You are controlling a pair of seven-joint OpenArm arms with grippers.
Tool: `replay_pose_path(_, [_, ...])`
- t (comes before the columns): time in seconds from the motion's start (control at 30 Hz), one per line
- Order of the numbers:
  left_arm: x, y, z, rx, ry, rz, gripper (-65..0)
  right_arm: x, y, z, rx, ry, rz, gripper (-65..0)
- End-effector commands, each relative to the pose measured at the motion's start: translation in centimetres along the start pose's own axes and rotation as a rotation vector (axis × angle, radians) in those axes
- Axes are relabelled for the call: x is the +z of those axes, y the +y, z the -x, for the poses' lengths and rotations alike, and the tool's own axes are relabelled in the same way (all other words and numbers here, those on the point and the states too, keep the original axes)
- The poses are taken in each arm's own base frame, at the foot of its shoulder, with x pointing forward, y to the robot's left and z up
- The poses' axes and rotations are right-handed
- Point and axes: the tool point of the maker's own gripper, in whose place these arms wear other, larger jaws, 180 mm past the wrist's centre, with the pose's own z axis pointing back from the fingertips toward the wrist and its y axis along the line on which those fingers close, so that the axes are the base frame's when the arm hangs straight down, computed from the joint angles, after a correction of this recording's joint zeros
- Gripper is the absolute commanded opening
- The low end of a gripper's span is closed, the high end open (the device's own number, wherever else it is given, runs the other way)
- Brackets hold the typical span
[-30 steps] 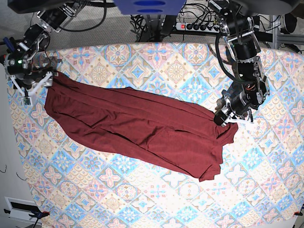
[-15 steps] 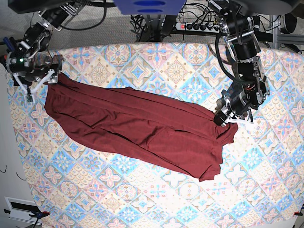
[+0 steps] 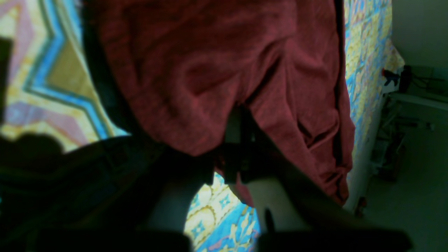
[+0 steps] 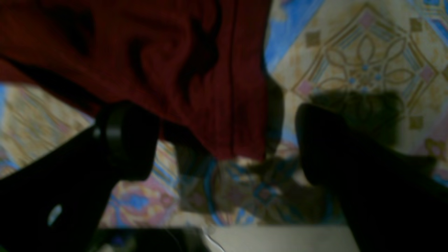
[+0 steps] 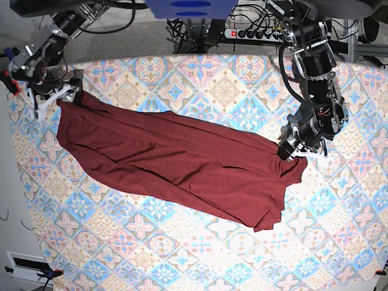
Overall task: Layout the t-shirt on the table in an organized manner, then fold the t-shirt properly
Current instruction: 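Lower the shirt end with the left gripper onto the table, then lift and pull both grippers apart to spread the shirt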
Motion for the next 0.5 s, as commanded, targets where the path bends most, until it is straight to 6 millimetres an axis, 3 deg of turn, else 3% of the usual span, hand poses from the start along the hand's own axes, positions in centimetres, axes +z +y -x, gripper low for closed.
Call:
replay_pose_path(0.0, [0.5, -1.1, -1.8, -0.022, -0.039, 0.028, -65.0, 0.0, -0.4, 0.1, -0.013, 0.004, -0.003, -6.1])
replay_pose_path(0.13, [0.4, -1.2, -1.7, -0.021, -0.039, 0.029, -65.0, -0.3, -0.4, 0.7, -0.060, 0.000, -0.033, -9.9])
replay_pose_path(0.33, [0.4, -1.2, -1.7, -0.021, -0.039, 0.029, -65.0, -1.1, -0.2, 1.7, -0.090, 0.025, -0.057, -23.3])
replay_pose_path(0.47, [0.4, -1.2, -1.7, -0.021, -0.039, 0.029, -65.0, -2.0, 0.6, -0.2, -0.104, -0.005, -0.088, -24.0])
